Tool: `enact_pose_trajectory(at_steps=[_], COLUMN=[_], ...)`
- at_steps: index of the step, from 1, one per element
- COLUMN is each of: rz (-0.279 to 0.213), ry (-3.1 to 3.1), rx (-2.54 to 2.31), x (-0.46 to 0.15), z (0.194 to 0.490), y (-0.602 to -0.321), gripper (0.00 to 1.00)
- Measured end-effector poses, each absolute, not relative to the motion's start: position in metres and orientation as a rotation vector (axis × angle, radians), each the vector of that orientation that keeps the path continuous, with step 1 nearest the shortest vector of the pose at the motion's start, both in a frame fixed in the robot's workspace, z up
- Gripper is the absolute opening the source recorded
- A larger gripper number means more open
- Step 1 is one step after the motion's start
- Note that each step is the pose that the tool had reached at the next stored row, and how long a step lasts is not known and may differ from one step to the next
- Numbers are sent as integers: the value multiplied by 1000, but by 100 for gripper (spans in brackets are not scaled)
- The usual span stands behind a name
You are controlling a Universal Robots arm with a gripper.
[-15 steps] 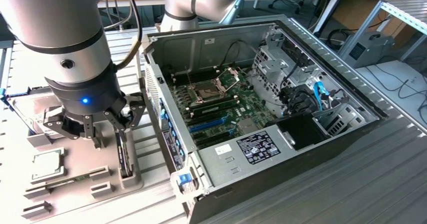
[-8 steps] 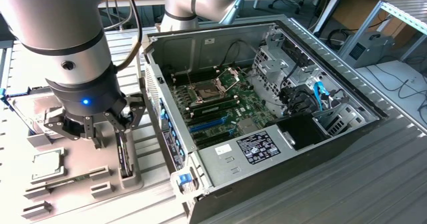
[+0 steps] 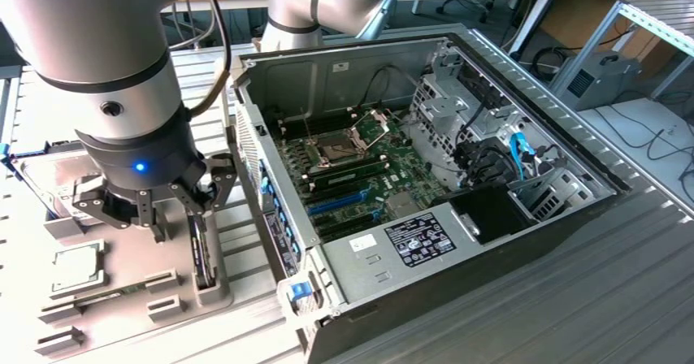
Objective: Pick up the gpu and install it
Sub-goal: 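Pick up the gpu and move the gpu toward the slot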
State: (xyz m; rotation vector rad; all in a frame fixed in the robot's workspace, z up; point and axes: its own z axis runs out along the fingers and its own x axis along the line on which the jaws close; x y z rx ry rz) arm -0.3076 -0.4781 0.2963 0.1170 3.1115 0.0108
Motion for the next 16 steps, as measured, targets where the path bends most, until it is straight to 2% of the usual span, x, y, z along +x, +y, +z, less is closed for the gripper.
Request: enact_pose_trajectory(at_steps=[16], rz=[11], ry=[3112], rx=[117], x=[-308], z=[293], y=[-478], gripper=[48])
